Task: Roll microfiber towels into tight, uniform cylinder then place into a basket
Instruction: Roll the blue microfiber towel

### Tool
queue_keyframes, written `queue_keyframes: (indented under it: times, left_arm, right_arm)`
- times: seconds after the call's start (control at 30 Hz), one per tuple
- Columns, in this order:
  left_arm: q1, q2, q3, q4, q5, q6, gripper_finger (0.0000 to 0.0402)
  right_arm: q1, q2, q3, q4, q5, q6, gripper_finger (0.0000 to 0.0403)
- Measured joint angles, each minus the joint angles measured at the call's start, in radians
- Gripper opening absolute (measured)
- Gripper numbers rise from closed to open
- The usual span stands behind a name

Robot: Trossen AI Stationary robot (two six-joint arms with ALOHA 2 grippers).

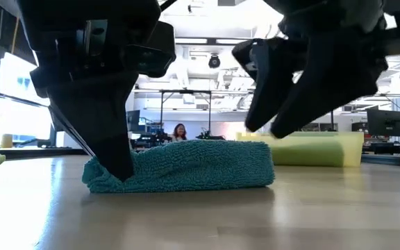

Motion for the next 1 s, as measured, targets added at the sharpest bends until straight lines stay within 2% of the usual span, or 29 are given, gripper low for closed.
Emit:
queue_keyframes:
  times: [0.17, 0.43, 0.53, 0.8, 1.0]
  left_arm:
    - [0.000, 0.000, -0.001, 0.005, -0.002, 0.000, 0.0005]
    - [0.000, 0.000, -0.002, 0.008, -0.002, 0.000, 0.0005]
    - [0.000, 0.000, -0.002, 0.008, 0.001, 0.000, 0.0005]
    - [0.005, 0.000, -0.002, 0.007, 0.008, 0.020, 0.0005]
    - [0.019, -0.001, -0.002, 0.007, 0.027, 0.042, 0.0005]
  right_arm:
    - [-0.007, 0.040, -0.022, 0.086, -0.046, 0.033, 0.0124]
    - [-0.046, 0.054, -0.027, 0.080, -0.048, 0.048, 0.0126]
    - [-0.048, 0.055, -0.027, 0.092, -0.048, 0.046, 0.0142]
    - [-0.040, 0.053, -0.026, 0.091, -0.057, 0.046, 0.0220]
    - [-0.001, 0.021, 0.001, 0.081, -0.052, 0.001, 0.0220]
